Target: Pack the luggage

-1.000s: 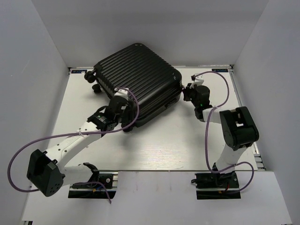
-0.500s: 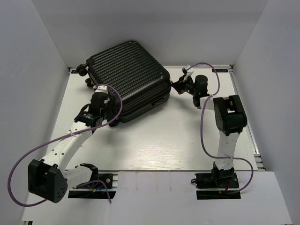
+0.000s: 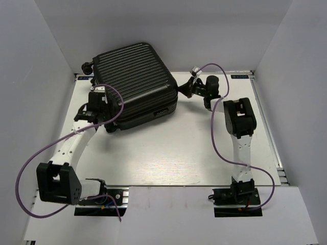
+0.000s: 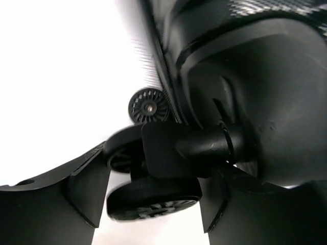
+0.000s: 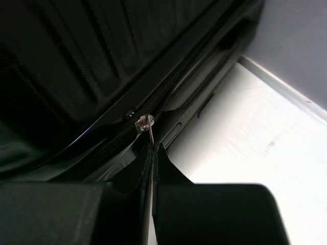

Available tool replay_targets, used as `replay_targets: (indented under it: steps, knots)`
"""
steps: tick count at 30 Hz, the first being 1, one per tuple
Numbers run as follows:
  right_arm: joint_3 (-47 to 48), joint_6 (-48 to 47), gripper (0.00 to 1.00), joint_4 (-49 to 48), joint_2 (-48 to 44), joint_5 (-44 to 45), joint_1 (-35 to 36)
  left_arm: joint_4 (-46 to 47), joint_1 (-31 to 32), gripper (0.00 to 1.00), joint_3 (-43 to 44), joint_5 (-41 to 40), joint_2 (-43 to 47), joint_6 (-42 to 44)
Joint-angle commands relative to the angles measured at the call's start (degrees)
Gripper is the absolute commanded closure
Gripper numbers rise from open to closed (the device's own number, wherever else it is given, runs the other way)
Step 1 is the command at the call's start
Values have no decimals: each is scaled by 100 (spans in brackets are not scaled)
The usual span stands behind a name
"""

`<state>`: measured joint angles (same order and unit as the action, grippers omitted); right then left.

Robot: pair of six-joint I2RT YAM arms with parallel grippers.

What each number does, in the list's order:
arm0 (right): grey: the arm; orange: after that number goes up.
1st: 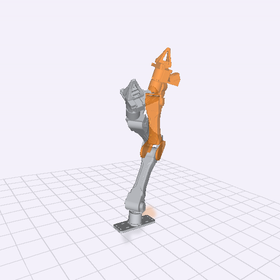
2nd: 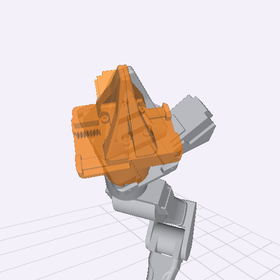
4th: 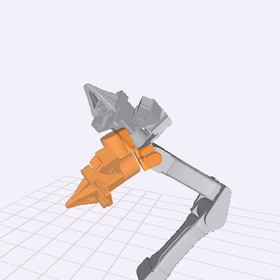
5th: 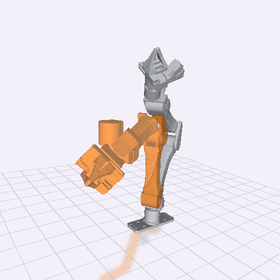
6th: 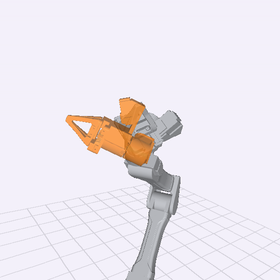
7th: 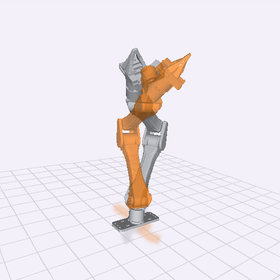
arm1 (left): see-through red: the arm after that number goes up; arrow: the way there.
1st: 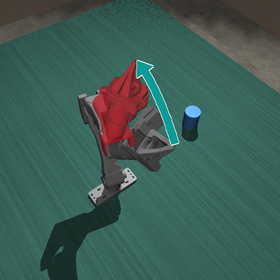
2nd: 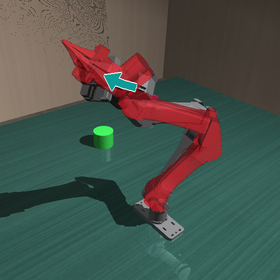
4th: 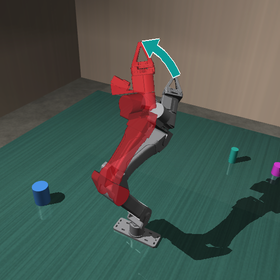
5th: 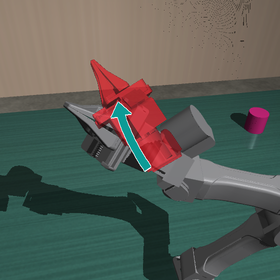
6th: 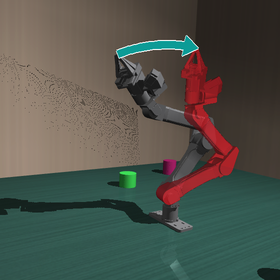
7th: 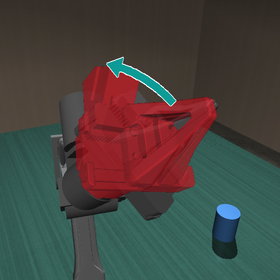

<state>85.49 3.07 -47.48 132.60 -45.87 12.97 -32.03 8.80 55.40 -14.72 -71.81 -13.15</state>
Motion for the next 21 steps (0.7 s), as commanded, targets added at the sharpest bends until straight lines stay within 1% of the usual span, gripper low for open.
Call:
replay_targets:
  steps: [1, 2, 3, 4, 5, 6, 7, 8, 9, 10, 11, 12, 13, 14, 17, 19, 20, 21]
  knots:
    - [118, 255, 100, -1570, -373, 913, -304, -59, -809, 100, 382, -1131, -1018, 268]
    - [-371, 255, 100, -1606, -566, 748, -269, 55, -1001, 100, 523, -1069, -1158, 399]
    - [-532, 221, 100, -1510, -812, 694, -173, 126, -1133, 100, 1047, -920, -1577, 444]
    - [-708, 142, 100, -1414, -1101, 641, -129, 127, -1256, 100, 1261, -710, -1738, 497]
    - [-1188, 2, 100, -1160, -1235, 510, -76, 110, -1345, 100, 1454, -629, -2062, 541]
    - [-1358, -95, 100, -906, -1375, 413, 64, 83, -1485, 100, 1665, -437, -2256, 602]
    - [-1508, -253, 100, -772, -1786, 368, 100, 66, -1599, 100, 2337, -305, -2580, 620]
    - [-1988, -498, 100, -536, -1894, 342, 152, 48, -1644, 99, 2596, -68, -2958, 690]
    - [-2123, -544, 100, -360, -2008, 394, 266, -117, -1679, 81, 3086, 4, -3153, 717]
    - [-2238, -623, 100, -271, -2149, 429, 276, -163, -1749, 66, 3587, 100, -3668, 734]
    - [-2517, -658, 100, -140, -2342, 508, 337, -302, -1785, 43, 3844, 292, -3847, 743]
    - [-2581, -737, 100, -51, -2457, 630, 364, -530, -1785, 12, 4430, 407, -4006, 787]
    - [-2616, -738, 100, 10, -2484, 797, 451, -663, -1776, 5, 4680, 539, -4277, 779]
    - [-2634, -720, 100, 29, -2484, 903, 469, -664, -1768, 0, 5248, 828, -4463, 709]
    - [-2468, -676, 100, 2, -2301, 1246, 610, -401, -1741, 0, 5674, 1330, -4675, 472]
    - [-2241, -659, 100, 29, -2186, 1580, 697, -172, -1767, 0, 5789, 1402, -4789, 201]
    - [-2161, -667, 100, 46, -1994, 1650, 715, -146, -1767, 0, 6094, 1402, -5025, 120]
    - [-2107, -659, 100, 72, -1940, 1869, 715, -102, -1767, 0, 6210, 1445, -5114, 58]
